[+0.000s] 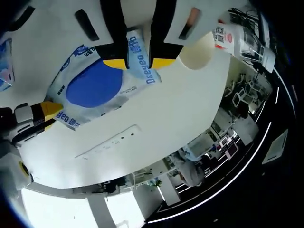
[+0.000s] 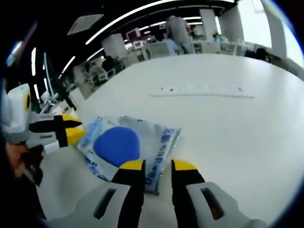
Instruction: Arrange the tabletop items into an orderly group along one side of the table until the central work area is clear of visible clutter.
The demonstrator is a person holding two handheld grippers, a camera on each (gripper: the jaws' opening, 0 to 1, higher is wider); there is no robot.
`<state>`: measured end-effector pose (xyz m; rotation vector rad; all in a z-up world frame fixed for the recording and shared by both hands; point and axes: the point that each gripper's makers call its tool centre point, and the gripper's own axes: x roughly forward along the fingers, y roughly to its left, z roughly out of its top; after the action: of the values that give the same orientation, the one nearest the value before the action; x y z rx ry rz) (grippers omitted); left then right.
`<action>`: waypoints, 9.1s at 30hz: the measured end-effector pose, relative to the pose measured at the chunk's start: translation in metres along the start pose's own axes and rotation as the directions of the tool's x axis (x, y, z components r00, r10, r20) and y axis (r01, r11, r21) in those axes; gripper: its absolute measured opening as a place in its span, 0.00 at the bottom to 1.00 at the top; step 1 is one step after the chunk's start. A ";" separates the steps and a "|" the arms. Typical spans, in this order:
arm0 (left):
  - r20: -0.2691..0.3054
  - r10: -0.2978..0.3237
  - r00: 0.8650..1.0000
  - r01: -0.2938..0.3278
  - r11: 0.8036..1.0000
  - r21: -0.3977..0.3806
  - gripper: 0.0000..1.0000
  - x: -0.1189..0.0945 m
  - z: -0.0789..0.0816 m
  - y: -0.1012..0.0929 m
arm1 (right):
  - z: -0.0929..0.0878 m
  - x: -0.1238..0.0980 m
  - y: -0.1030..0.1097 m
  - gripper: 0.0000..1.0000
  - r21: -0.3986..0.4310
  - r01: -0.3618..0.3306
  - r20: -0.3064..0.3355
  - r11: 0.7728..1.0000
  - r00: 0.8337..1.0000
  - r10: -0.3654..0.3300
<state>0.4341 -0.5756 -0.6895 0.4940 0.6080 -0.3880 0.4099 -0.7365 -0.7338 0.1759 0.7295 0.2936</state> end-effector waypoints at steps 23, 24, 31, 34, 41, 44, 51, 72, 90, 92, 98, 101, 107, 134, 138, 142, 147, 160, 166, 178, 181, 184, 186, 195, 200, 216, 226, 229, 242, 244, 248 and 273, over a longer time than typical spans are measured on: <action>0.013 -0.091 0.996 0.092 0.988 -0.127 0.22 -0.045 -0.036 -0.019 | 0.007 0.004 -0.008 0.02 0.013 0.015 -0.030 1.000 0.999 -0.015; 0.012 -0.090 0.996 0.091 0.987 -0.131 0.22 -0.046 -0.037 -0.019 | 0.007 0.004 -0.008 0.02 0.014 0.015 -0.031 1.000 0.999 -0.015; 0.005 -0.084 0.996 0.084 0.985 -0.153 0.23 -0.053 -0.045 -0.014 | 0.010 -0.003 -0.009 0.13 -0.021 0.016 -0.008 1.000 1.000 -0.016; 0.050 -0.098 0.994 0.105 0.979 -0.175 0.28 -0.057 -0.038 -0.017 | 0.014 -0.010 -0.010 0.20 -0.001 0.013 0.017 1.000 1.000 -0.013; 0.099 -0.126 0.987 0.145 0.968 -0.205 0.31 -0.065 -0.029 -0.028 | 0.019 -0.026 -0.014 0.23 -0.022 0.015 0.032 1.000 0.999 -0.014; 0.113 -0.142 0.983 0.163 0.963 -0.214 0.33 -0.069 -0.027 -0.032 | 0.018 -0.034 -0.017 0.33 -0.114 0.023 0.028 0.993 0.999 -0.020; 0.113 -0.169 0.979 0.190 0.955 -0.225 0.36 -0.075 -0.035 -0.040 | 0.011 -0.054 -0.020 0.35 -0.154 0.027 0.032 0.988 0.999 -0.022; 0.232 -0.291 0.928 0.341 0.916 -0.213 0.60 -0.104 -0.026 -0.071 | -0.032 -0.102 -0.010 0.75 -0.304 -0.051 -0.037 0.951 0.998 0.042; 0.320 -0.431 0.844 0.471 0.880 -0.057 0.93 -0.137 -0.010 -0.116 | -0.057 -0.155 -0.022 0.95 -0.267 -0.034 -0.025 0.963 0.999 0.028; 0.311 -0.438 0.843 0.475 0.879 -0.050 0.96 -0.139 -0.012 -0.118 | -0.059 -0.162 -0.025 0.97 -0.260 -0.026 -0.018 0.965 1.000 0.022; 0.294 -0.447 0.845 0.476 0.879 -0.031 0.99 -0.146 -0.015 -0.122 | -0.077 -0.186 -0.035 1.00 -0.219 0.003 -0.019 0.976 1.000 -0.008; 0.302 -0.459 0.835 0.491 0.871 -0.032 0.99 -0.150 -0.014 -0.125 | -0.090 -0.195 -0.037 1.00 -0.192 0.010 -0.030 0.981 0.999 -0.016; 0.278 -0.503 0.818 0.531 0.847 -0.030 0.99 -0.156 -0.019 -0.144 | -0.114 -0.214 -0.032 1.00 -0.130 0.020 -0.027 0.991 0.999 -0.023; 0.206 -0.573 0.794 0.584 0.812 0.005 0.99 -0.158 -0.013 -0.202 | -0.159 -0.266 -0.033 0.95 0.117 0.110 0.044 0.987 0.992 -0.116; 0.166 -0.585 0.794 0.592 0.806 0.008 0.99 -0.150 -0.021 -0.208 | -0.159 -0.265 -0.027 0.93 0.164 0.107 0.072 0.981 0.990 -0.120; 0.150 -0.595 0.790 0.600 0.800 0.012 0.99 -0.147 -0.024 -0.213 | -0.154 -0.263 -0.027 0.91 0.159 0.110 0.085 0.981 0.989 -0.125; 0.120 -0.608 0.785 0.609 0.793 0.035 0.99 -0.143 -0.027 -0.223 | -0.157 -0.256 -0.019 0.91 0.174 0.105 0.081 0.979 0.989 -0.120; 0.086 -0.624 0.777 0.622 0.781 0.052 0.99 -0.133 -0.027 -0.233 | -0.157 -0.256 -0.031 0.84 0.274 0.134 0.103 0.952 0.980 -0.167; 0.078 -0.620 0.781 0.618 0.784 0.046 0.99 -0.123 -0.025 -0.233 | -0.160 -0.242 -0.026 0.81 0.265 0.144 0.087 0.954 0.981 -0.172; 0.030 -0.614 0.789 0.613 0.789 0.046 0.94 -0.099 -0.033 -0.230 | -0.172 -0.220 -0.031 0.69 0.268 0.195 0.037 0.944 0.976 -0.213; 0.023 -0.606 0.795 0.605 0.795 0.047 0.92 -0.094 -0.034 -0.228 | -0.172 -0.217 -0.032 0.64 0.268 0.197 0.037 0.943 0.976 -0.215; 0.035 -0.598 0.801 0.597 0.802 0.031 0.87 -0.087 -0.032 -0.226 | -0.170 -0.214 -0.032 0.59 0.262 0.210 0.048 0.942 0.972 -0.230; 0.036 -0.595 0.803 0.595 0.804 0.024 0.84 -0.086 -0.031 -0.227 | -0.168 -0.213 -0.032 0.57 0.277 0.208 0.053 0.938 0.972 -0.231; 0.039 -0.600 0.799 0.598 0.800 0.051 0.74 -0.078 -0.026 -0.233 | -0.169 -0.208 -0.030 0.46 0.270 0.215 0.040 0.939 0.972 -0.233; 0.049 -0.620 0.783 0.618 0.784 0.053 0.68 -0.078 -0.024 -0.236 | -0.171 -0.206 -0.028 0.38 0.254 0.214 0.026 0.943 0.973 -0.228; 0.023 -0.668 0.744 0.666 0.743 0.068 0.44 -0.087 -0.032 -0.249 | -0.165 -0.203 -0.028 0.15 0.183 0.247 0.018 0.951 0.967 -0.255; 0.018 -0.678 0.735 0.673 0.733 0.094 0.33 -0.091 -0.032 -0.252 | -0.162 -0.203 -0.027 0.07 0.173 0.251 0.005 0.952 0.967 -0.256; 0.020 -0.682 0.731 0.678 0.729 0.095 0.28 -0.093 -0.032 -0.255 | -0.163 -0.203 -0.028 0.05 0.174 0.255 -0.003 0.951 0.966 -0.259; 0.028 -0.676 0.737 0.670 0.735 0.102 0.08 -0.096 -0.027 -0.251 | -0.154 -0.211 -0.032 0.00 0.139 0.294 0.003 0.946 0.955 -0.297; 0.022 -0.668 0.744 0.661 0.740 0.119 0.07 -0.098 -0.027 -0.251 | -0.150 -0.212 -0.032 0.00 0.122 0.300 0.008 0.946 0.953 -0.303; 0.031 -0.664 0.748 0.656 0.745 0.120 0.07 -0.101 -0.023 -0.251 | -0.143 -0.216 -0.035 0.00 0.113 0.309 0.020 0.944 0.950 -0.313; 0.115 -0.658 0.744 0.642 0.752 0.147 0.03 -0.084 0.049 -0.227 | -0.066 -0.211 -0.064 0.00 0.061 0.302 0.119 0.951 0.944 -0.307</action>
<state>0.2827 -0.7705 -0.6751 0.3226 0.5947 -1.1290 0.2291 -0.8619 -0.6662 0.1176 0.6261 -0.0288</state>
